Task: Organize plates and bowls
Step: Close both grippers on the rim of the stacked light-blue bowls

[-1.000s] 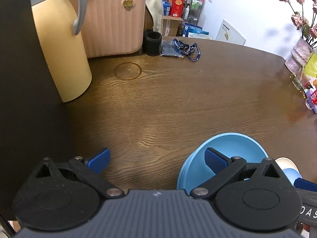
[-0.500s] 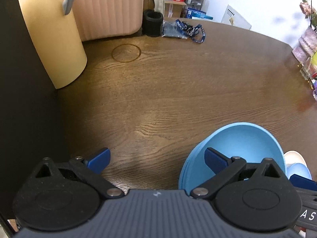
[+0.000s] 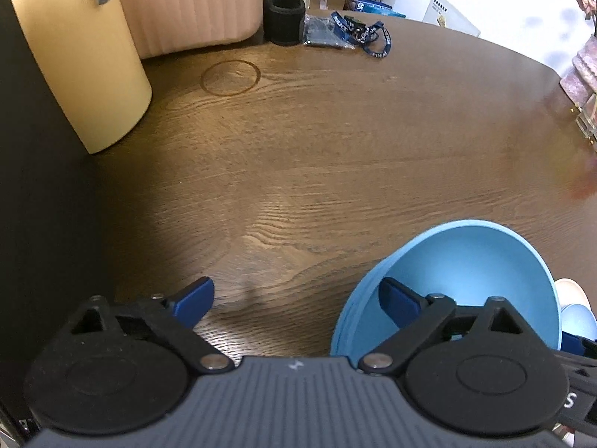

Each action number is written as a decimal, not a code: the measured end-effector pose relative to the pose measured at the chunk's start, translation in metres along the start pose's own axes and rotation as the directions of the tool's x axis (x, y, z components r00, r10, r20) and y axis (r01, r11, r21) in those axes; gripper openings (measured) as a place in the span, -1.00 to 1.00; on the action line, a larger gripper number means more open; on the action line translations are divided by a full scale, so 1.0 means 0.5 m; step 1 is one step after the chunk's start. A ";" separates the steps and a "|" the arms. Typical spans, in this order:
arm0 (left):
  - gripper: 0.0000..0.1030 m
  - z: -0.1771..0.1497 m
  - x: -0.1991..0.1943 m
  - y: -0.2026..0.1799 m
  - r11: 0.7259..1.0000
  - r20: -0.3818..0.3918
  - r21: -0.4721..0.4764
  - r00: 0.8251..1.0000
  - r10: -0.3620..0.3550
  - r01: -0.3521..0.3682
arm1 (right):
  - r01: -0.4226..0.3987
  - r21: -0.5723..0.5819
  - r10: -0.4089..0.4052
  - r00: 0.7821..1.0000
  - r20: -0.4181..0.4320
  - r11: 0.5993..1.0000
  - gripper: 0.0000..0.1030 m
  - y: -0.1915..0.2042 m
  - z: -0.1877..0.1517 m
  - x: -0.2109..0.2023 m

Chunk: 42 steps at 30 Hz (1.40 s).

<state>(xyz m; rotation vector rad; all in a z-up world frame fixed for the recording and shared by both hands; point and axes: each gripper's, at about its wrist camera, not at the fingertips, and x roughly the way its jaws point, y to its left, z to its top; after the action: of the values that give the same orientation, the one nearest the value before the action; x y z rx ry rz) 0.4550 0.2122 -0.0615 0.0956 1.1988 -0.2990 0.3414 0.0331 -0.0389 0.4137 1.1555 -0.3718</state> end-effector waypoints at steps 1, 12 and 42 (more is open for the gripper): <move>0.75 0.000 0.003 -0.001 1.000 -0.007 -0.002 1.000 -0.007 0.007 | -0.004 0.001 0.004 1.000 -0.004 1.000 0.54 0.000 0.001 0.005; 0.23 -0.002 0.028 -0.014 0.995 -0.064 -0.025 0.993 -0.097 0.096 | -0.028 0.003 0.028 0.998 -0.056 1.000 -0.01 0.003 0.002 0.049; -0.21 -0.002 0.048 -0.014 0.980 -0.097 -0.095 0.978 -0.186 0.177 | -0.139 0.093 0.143 0.989 -0.031 0.986 -0.26 -0.034 -0.001 0.061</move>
<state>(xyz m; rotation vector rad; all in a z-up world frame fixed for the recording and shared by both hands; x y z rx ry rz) 0.4602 0.2015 -0.0833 -0.0743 1.3264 -0.4063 0.3436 0.0167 -0.0697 0.5808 1.1418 -0.2944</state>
